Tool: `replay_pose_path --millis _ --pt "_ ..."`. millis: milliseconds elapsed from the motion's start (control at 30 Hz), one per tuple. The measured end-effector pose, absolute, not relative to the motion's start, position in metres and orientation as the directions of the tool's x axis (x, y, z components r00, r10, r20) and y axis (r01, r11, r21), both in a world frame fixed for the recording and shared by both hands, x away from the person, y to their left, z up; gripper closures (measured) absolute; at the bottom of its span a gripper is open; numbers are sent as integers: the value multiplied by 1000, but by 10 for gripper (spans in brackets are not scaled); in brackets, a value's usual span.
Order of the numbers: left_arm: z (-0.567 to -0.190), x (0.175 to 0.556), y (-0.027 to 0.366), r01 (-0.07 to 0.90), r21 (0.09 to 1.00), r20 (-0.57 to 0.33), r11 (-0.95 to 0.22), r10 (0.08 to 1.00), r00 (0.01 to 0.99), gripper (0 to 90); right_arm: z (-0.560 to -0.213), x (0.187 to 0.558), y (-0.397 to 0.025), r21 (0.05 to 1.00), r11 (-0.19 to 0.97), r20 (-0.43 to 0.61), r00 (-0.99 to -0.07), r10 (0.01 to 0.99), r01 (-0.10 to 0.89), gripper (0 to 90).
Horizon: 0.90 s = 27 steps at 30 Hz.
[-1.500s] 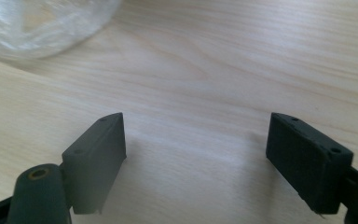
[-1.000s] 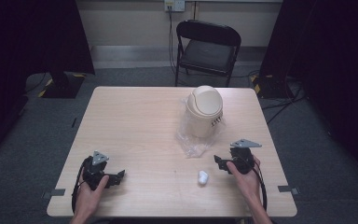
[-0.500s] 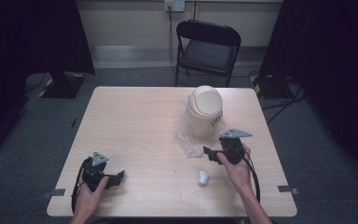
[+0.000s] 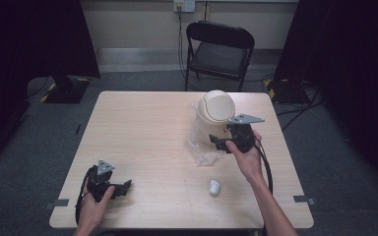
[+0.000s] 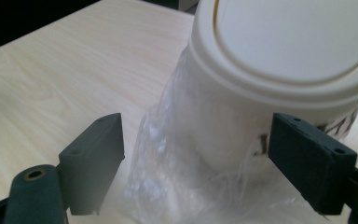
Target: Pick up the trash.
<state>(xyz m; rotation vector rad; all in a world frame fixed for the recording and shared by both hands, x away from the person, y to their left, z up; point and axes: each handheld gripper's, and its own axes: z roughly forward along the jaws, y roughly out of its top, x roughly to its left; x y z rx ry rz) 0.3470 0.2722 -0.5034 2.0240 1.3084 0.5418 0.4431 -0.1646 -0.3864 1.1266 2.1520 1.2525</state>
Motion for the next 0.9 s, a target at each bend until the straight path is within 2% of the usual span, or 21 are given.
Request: replay_pose_path --millis 367,900 --pt "-503 347 272 637 717 -10 -283 910 415 3 -373 472 -154 857 292 10 -581 814 424 175" --pt "-503 347 272 638 717 -9 -283 910 414 3 -387 495 -143 830 309 24 -583 812 464 168"
